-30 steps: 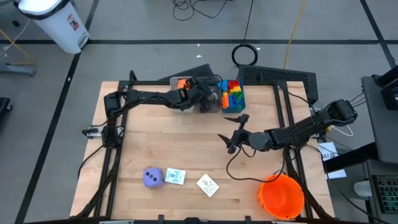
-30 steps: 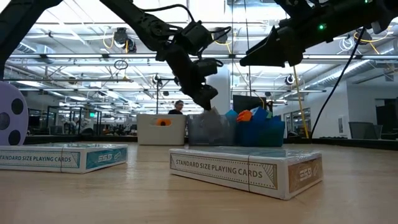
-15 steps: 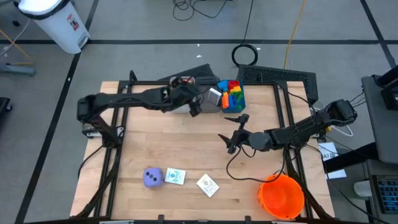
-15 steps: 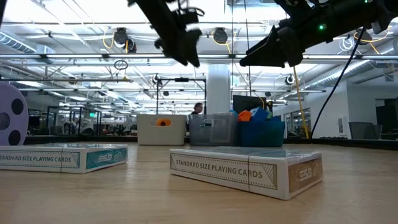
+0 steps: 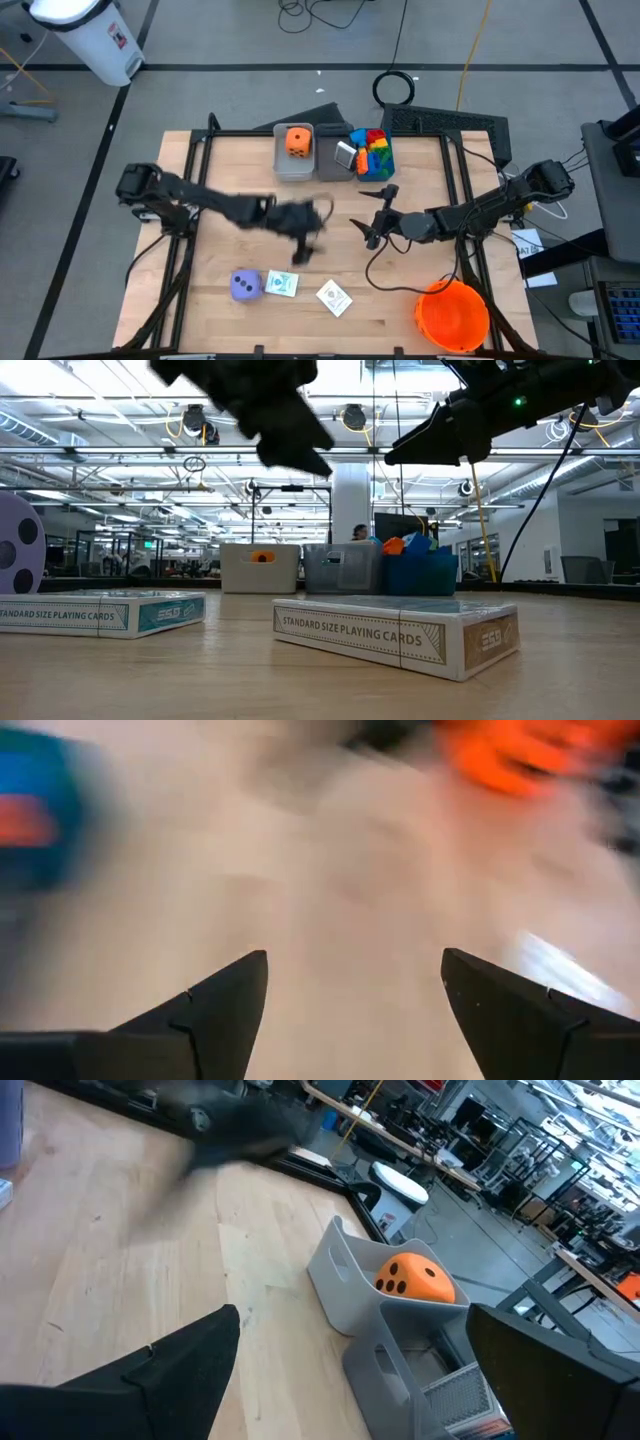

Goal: Pick & Place Toys
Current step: Put the blue playing cards into the black bin

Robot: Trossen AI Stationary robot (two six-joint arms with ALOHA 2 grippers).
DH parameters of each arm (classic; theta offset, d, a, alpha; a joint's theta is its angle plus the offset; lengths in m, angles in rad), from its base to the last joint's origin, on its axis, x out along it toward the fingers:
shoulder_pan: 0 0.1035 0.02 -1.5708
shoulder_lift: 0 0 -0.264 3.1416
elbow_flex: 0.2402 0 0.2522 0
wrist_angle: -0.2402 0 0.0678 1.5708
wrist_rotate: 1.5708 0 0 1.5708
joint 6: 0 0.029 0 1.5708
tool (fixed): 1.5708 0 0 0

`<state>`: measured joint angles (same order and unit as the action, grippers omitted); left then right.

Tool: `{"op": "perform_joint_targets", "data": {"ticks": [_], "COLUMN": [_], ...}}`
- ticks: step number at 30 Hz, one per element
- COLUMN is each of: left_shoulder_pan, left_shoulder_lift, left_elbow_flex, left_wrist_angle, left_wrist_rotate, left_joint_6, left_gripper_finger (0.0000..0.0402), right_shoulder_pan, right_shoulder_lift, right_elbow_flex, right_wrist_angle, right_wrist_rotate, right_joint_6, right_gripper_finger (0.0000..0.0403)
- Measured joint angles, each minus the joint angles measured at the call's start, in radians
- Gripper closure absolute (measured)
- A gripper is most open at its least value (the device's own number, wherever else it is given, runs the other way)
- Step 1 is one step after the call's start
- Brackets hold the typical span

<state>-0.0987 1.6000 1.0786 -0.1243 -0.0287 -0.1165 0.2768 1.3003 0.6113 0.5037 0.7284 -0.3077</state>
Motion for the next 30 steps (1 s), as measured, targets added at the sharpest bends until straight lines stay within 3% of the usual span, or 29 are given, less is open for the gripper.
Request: {"op": "perform_joint_targets", "data": {"ticks": [5,8,13,16,22,30], "left_shoulder_pan": [-0.142,-0.213,-0.257,-0.251,-0.235,-0.299], "left_shoulder_lift": [0.077,0.142,0.256,0.276,0.197,0.186], "left_elbow_flex": [-0.167,-0.188,-0.136,-0.092,0.043,0.045], "left_wrist_angle": [0.335,0.438,0.424,0.271,-0.229,-0.458], "left_wrist_rotate": [0.212,0.218,0.204,0.201,0.141,0.079], "left_joint_6": [0.004,0.075,0.14,0.087,-0.096,-0.199], "left_gripper_finger": [0.0094,0.0095,0.0127,0.0159,0.0215,0.033], "right_shoulder_pan": [0.0,0.0,0.0,0.0,0.0,0.0], "right_shoulder_lift": [0.0,0.0,0.0,0.0,0.0,0.0], "right_elbow_flex": [0.0,0.0,0.0,0.0,0.0,0.0], "right_wrist_angle": [0.001,0.003,0.015,0.016,0.015,0.0], "right_wrist_rotate": [0.0,0.0,0.0,-0.001,-0.001,-0.001], "right_joint_6": [0.006,0.011,0.012,0.025,0.034,0.035], "right_gripper_finger": [0.0023,0.0023,0.0023,0.0023,0.0023,0.0023]}}
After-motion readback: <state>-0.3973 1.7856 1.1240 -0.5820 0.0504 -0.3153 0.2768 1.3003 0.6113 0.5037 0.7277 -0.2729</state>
